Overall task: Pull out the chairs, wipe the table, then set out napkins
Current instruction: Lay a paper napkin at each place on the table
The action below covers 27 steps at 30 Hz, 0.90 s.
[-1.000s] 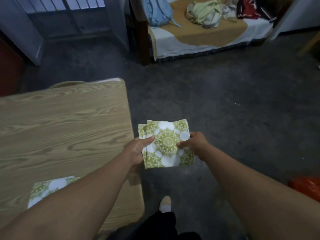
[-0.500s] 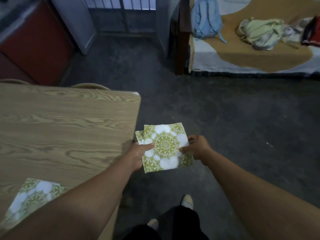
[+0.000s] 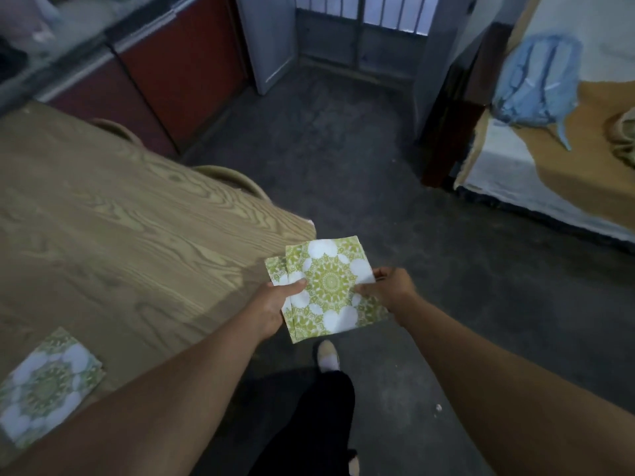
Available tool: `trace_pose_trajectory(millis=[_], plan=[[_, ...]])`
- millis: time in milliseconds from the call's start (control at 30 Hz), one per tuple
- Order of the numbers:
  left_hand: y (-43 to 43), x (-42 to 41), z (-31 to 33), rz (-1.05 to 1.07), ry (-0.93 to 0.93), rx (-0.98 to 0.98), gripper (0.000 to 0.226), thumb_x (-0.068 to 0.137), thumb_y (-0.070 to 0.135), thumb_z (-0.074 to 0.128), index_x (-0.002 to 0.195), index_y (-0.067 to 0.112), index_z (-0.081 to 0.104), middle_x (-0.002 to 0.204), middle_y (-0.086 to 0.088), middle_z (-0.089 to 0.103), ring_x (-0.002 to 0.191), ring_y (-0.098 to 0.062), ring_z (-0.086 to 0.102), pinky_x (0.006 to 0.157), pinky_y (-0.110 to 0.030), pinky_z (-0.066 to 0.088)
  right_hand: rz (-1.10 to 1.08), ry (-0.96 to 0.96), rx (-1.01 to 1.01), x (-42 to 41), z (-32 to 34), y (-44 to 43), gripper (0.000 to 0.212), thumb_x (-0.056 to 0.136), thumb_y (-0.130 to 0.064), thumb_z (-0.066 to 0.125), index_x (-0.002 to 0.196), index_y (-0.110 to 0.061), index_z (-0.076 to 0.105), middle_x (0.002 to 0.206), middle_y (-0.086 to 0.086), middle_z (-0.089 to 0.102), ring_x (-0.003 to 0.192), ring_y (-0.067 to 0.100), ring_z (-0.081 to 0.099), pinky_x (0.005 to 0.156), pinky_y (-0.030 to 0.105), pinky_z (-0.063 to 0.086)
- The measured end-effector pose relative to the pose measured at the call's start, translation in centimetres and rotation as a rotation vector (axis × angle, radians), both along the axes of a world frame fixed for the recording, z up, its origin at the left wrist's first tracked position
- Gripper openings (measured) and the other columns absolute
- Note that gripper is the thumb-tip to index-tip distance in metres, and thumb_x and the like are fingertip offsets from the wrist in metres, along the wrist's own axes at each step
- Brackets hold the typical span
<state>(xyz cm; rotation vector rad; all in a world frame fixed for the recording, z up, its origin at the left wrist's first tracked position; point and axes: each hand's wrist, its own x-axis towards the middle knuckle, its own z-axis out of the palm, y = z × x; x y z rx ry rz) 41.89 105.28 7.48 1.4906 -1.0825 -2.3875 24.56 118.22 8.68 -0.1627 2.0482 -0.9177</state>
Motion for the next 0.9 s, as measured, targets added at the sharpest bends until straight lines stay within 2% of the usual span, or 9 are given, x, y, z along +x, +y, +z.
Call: trace_pose_trajectory(millis=[100,167,233,267,500,567,667,767,900], plan=[[-3.9,-2.8,-0.9,0.081,0.026,0.006,0.035,0.087,0.006,0.066,0.121,0.004,0.063,0.121,-0.019,0.066,0.108,-0.035,0.065,0.092,-0.052,0.052,0.056,0.011,0.005,-3.7,-0.6,-4.8,0.034,0.063,-0.014,0.088,0.091,-0.011,0.07,0.092,0.009,0.073,0.086,0.026,0.07,0.082,0.043,0.058],[-6.3,-5.1,-0.8,0.14,0.075,0.029,0.029,0.088,0.004,0.063,0.117,0.004,0.065,0.114,-0.019,0.069,0.098,-0.033,0.07,0.077,-0.048,0.058,0.088,0.005,0.002,-6.4,-0.4,-8.5,0.033,0.065,-0.012,0.087,0.093,-0.01,0.07,0.093,0.009,0.073,0.086,0.026,0.07,0.083,0.043,0.058],[-8.9,-7.4,-0.2,0.203,0.097,0.061,0.022,0.09,0.002,0.06,0.111,0.004,0.066,0.107,-0.017,0.072,0.083,-0.029,0.074,0.061,-0.041,0.059,0.115,0.004,0.001,-9.0,-0.3,-12.0,0.034,0.067,-0.01,0.086,0.097,-0.008,0.071,0.095,0.011,0.073,0.087,0.026,0.07,0.083,0.044,0.058],[-10.7,-8.9,0.0,0.218,0.103,0.063,0.019,0.091,0.002,0.058,0.109,0.004,0.066,0.104,-0.015,0.072,0.078,-0.028,0.074,0.057,-0.039,0.059,0.138,0.004,0.002,-10.5,-0.1,-14.0,0.035,0.067,-0.01,0.085,0.099,-0.007,0.071,0.096,0.011,0.073,0.087,0.027,0.07,0.083,0.044,0.058],[-18.5,-14.1,1.3,0.334,0.102,0.046,0.02,0.095,0.008,0.053,0.112,0.005,0.063,0.089,-0.011,0.076,0.075,-0.025,0.074,0.06,-0.037,0.06,0.315,0.073,-0.012,-16.8,0.5,-23.6,0.033,0.07,-0.014,0.084,0.1,-0.01,0.07,0.094,0.007,0.073,0.085,0.023,0.07,0.081,0.038,0.059],[-20.9,-15.4,1.4,0.387,0.091,0.03,0.022,0.095,0.009,0.053,0.115,0.004,0.062,0.095,-0.014,0.075,0.078,-0.028,0.074,0.061,-0.037,0.06,0.371,0.063,-0.028,-18.8,0.6,-27.0,0.031,0.072,-0.014,0.083,0.1,-0.009,0.069,0.092,0.004,0.071,0.082,0.02,0.068,0.077,0.033,0.057],[-24.3,-17.3,0.8,0.496,0.052,0.002,0.032,0.093,0.01,0.057,0.125,0.003,0.059,0.112,-0.019,0.069,0.089,-0.031,0.071,0.071,-0.043,0.058,0.496,0.064,-0.029,-21.4,0.3,-32.5,0.031,0.073,-0.011,0.082,0.1,-0.007,0.07,0.093,0.007,0.071,0.08,0.021,0.067,0.076,0.033,0.057],[-27.1,-19.3,0.2,0.693,0.054,0.018,0.03,0.092,0.01,0.06,0.121,0.004,0.061,0.116,-0.019,0.067,0.088,-0.029,0.07,0.073,-0.044,0.057,0.603,0.042,-0.068,-23.6,0.5,-38.6,0.026,0.072,-0.007,0.081,0.094,-0.005,0.069,0.091,0.011,0.071,0.079,0.022,0.067,0.077,0.035,0.058],[-29.1,-21.3,0.1,0.902,0.071,0.025,0.026,0.088,0.01,0.065,0.114,0.006,0.066,0.108,-0.015,0.071,0.082,-0.026,0.072,0.062,-0.039,0.059,0.751,-0.013,-0.1,-25.3,1.2,-45.1,0.019,0.072,-0.003,0.08,0.08,-0.011,0.064,0.086,0.009,0.069,0.08,0.025,0.068,0.079,0.038,0.058]])
